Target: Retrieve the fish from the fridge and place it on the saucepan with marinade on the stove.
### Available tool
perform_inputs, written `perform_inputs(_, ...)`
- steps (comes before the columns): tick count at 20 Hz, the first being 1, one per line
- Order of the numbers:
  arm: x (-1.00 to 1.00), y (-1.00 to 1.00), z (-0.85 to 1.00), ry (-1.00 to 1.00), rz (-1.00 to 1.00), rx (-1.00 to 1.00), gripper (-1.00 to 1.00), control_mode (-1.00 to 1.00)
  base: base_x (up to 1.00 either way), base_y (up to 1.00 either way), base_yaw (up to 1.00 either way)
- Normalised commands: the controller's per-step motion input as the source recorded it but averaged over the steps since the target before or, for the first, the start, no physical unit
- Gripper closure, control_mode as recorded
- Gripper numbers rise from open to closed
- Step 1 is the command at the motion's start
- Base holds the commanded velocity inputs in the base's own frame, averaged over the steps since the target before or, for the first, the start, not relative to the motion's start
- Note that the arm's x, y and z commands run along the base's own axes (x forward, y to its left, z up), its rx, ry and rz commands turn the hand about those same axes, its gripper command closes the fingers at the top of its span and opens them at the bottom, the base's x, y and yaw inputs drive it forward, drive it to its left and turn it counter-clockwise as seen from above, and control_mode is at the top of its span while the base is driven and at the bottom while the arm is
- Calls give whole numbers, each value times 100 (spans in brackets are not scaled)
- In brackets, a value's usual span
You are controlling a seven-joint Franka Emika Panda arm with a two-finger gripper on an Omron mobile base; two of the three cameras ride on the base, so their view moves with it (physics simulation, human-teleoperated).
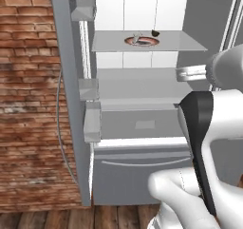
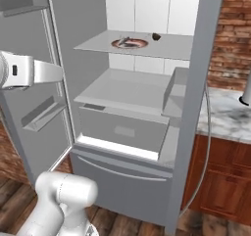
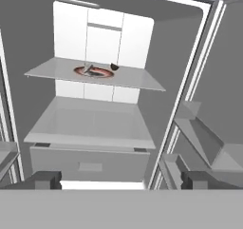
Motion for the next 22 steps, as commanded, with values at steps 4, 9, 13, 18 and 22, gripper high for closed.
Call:
perform_inputs(4, 0, 0, 0, 0, 0, 0, -100, 100, 61, -10, 4)
perform_inputs(9, 0, 0, 0, 0, 0, 0, -100, 100, 70, -10, 2)
perform_inputs(13, 0, 0, 0, 0, 0, 0, -100, 100, 75, -6, 2)
perform_inputs(18, 0, 0, 0, 0, 0, 0, -100, 100, 85, -1, 1)
perform_inputs(22, 0, 0, 0, 0, 0, 0, -100, 100, 94, 0, 0)
